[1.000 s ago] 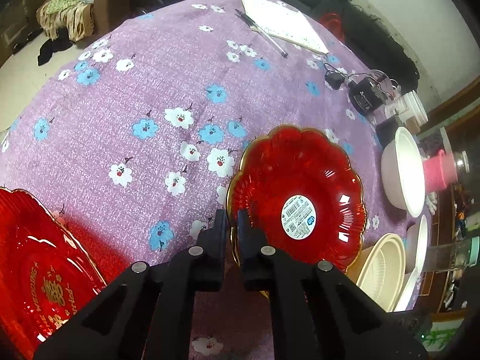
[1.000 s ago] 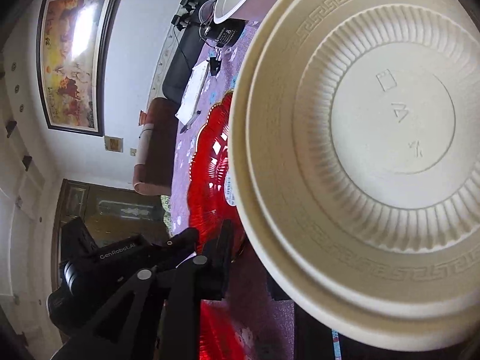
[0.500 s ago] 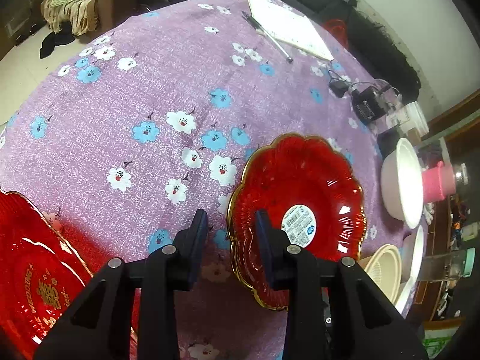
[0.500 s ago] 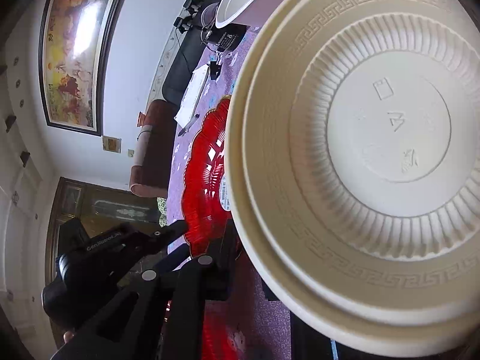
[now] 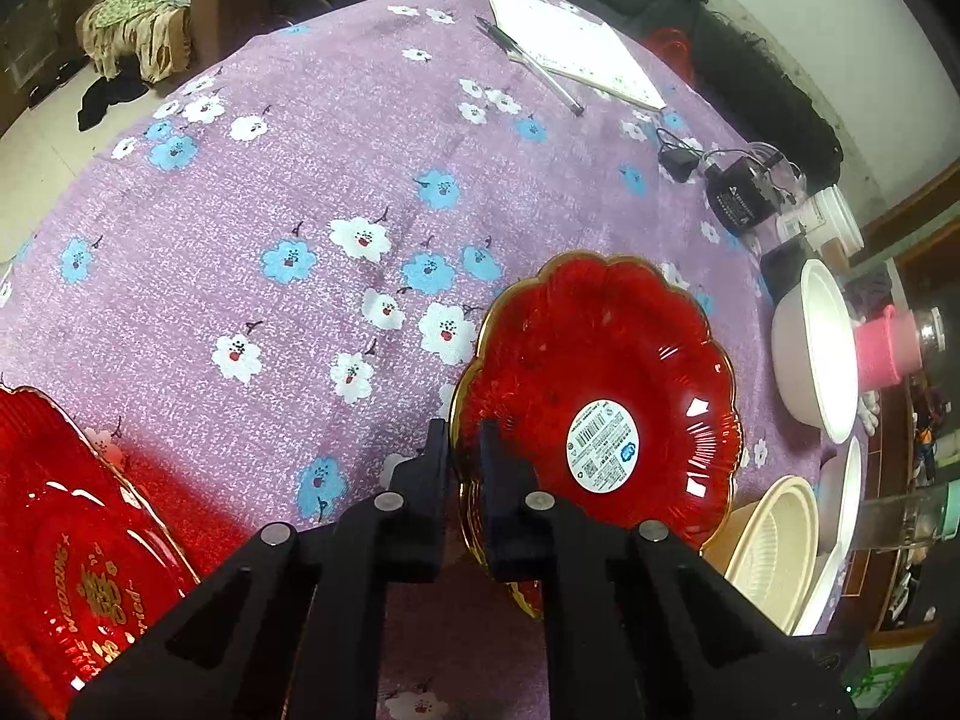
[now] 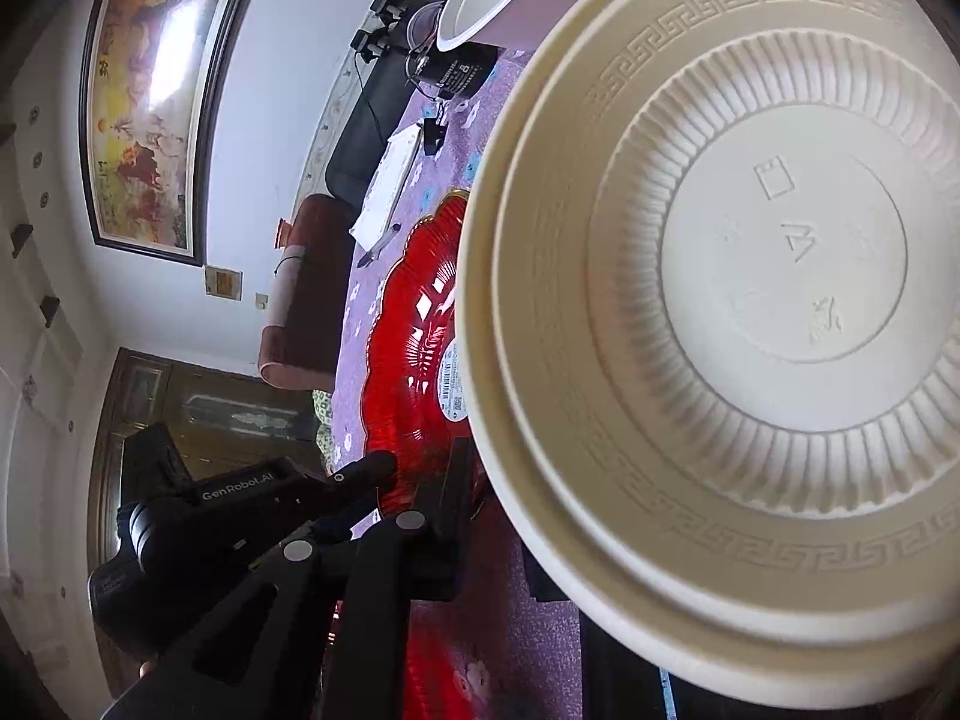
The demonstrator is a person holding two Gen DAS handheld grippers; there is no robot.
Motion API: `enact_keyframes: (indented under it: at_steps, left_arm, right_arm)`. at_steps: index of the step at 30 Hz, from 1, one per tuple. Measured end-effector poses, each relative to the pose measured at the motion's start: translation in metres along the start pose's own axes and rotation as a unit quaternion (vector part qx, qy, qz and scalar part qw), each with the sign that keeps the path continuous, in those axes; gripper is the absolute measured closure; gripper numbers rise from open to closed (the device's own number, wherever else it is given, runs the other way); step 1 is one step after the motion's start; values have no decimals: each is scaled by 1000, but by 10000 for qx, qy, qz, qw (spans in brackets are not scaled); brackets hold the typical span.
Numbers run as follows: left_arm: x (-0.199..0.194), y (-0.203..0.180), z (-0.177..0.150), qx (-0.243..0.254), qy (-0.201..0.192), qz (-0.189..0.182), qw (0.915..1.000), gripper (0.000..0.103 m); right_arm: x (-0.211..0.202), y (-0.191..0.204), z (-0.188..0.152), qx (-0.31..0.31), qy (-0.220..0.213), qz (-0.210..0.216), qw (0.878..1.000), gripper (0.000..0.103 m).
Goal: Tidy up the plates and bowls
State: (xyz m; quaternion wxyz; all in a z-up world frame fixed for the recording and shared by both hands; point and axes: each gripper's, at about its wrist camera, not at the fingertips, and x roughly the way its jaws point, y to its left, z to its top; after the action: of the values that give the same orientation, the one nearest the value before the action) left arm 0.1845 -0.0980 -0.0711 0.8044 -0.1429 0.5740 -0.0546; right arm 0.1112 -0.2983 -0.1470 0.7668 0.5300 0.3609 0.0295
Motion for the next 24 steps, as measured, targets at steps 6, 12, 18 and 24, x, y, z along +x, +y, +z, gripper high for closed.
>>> enact_keyframes:
  at_steps: [6,12,18,24]
  left_arm:
    - [-13,7,-2,-26,-70,28,10000,97]
    - [-34,13,-7,-49,-224,-65,9997,97]
    - [-58,22,-13,-112,-475,-169,9987,97]
    - [-73,22,-18,-41,-653,-277,9975,97]
  right_arm:
    - [4,7,-3,-164,80,-23,9998,91]
    - [2,16,-7,-439,36,-26,9990,91]
    - [-4,24,-14,-654,9,20,9979,91]
    - [-18,38,-24,-905,-129,86,9958,90]
